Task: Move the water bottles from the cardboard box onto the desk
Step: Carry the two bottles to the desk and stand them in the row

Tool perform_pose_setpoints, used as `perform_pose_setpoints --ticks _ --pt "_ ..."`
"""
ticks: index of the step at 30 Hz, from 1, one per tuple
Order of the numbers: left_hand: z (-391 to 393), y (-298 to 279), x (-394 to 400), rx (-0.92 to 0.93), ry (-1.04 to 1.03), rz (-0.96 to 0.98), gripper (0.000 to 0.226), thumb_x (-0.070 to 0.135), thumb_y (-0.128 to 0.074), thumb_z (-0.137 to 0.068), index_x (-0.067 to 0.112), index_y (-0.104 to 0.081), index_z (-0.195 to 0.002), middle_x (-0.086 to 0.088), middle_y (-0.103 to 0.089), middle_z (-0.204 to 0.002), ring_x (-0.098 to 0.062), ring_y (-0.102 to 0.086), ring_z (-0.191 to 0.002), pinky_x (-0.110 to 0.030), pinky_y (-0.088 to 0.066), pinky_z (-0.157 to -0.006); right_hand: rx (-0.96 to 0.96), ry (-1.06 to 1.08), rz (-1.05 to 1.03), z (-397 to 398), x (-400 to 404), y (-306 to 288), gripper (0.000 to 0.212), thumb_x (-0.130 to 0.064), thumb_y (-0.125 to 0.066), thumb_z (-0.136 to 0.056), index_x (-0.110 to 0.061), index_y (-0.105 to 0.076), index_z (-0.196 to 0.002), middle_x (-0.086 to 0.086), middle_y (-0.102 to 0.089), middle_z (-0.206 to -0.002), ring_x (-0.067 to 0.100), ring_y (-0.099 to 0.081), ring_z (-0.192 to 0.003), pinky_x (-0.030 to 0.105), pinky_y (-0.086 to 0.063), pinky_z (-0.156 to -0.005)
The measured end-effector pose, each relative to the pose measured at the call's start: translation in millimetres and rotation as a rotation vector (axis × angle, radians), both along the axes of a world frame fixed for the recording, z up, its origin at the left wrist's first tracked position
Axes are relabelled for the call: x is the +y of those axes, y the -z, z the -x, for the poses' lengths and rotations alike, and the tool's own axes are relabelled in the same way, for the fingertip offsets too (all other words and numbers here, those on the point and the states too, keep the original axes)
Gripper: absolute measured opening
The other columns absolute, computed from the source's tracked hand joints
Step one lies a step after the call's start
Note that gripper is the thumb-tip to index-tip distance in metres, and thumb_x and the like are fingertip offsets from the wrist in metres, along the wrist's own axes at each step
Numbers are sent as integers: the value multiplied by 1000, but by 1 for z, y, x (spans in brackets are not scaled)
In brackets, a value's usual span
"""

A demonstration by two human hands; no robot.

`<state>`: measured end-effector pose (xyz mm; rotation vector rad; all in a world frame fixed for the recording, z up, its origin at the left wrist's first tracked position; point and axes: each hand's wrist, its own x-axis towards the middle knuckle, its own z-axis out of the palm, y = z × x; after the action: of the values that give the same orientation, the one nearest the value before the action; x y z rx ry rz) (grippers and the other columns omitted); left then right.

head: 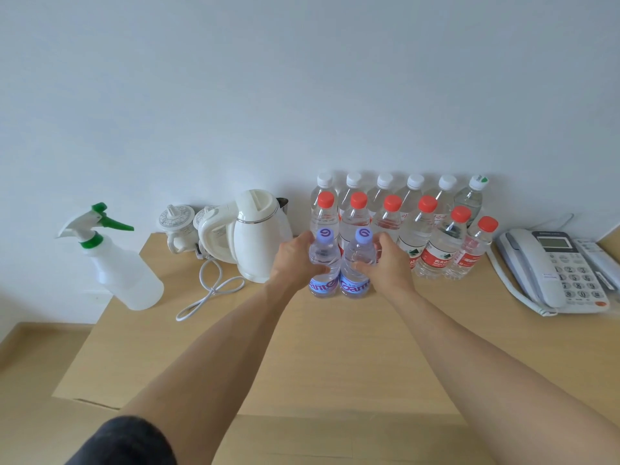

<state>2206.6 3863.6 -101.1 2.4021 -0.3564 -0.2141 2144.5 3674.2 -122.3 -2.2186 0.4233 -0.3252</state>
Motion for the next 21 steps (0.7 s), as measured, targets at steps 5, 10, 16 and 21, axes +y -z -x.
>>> perform_pose_setpoints --ticks 5,10,16,21 --pt "1 0 -3 -28 -5 -12 51 29 -85 -74 12 -57 -113 -10 -69 -93 -31 -64 -92 -41 -54 -78 -4 -57 -5 3 -12 2 43 -17 -89 -71 -16 -58 -101 -13 -55 -79 -2 -47 -64 10 -38 -58" --pt "3 0 -3 -34 -5 -12 52 29 -85 -74 15 -57 -115 -7 -69 -97 -29 -65 -94 -41 -54 -80 9 -93 -7 3 -16 1 44 -15 -87 -72 -22 -58 -105 -15 -56 -79 -13 -51 -66 6 -39 -62" --pt "6 2 -4 -48 -15 -3 56 31 -85 -74 18 -56 -120 -3 -69 -96 -29 -66 -95 -37 -54 -78 26 -125 -1 3 -18 0 47 -16 -86 -74 -24 -60 -113 -17 -61 -83 -5 -55 -69 5 -39 -62" --pt "7 3 -5 -50 -41 -5 58 32 -85 -73 21 -55 -122 2 -64 -91 -29 -65 -95 -36 -53 -76 34 -112 2 4 -16 -1 50 -16 -85 -75 -23 -60 -119 -25 -58 -84 -15 -53 -70 4 -38 -61"
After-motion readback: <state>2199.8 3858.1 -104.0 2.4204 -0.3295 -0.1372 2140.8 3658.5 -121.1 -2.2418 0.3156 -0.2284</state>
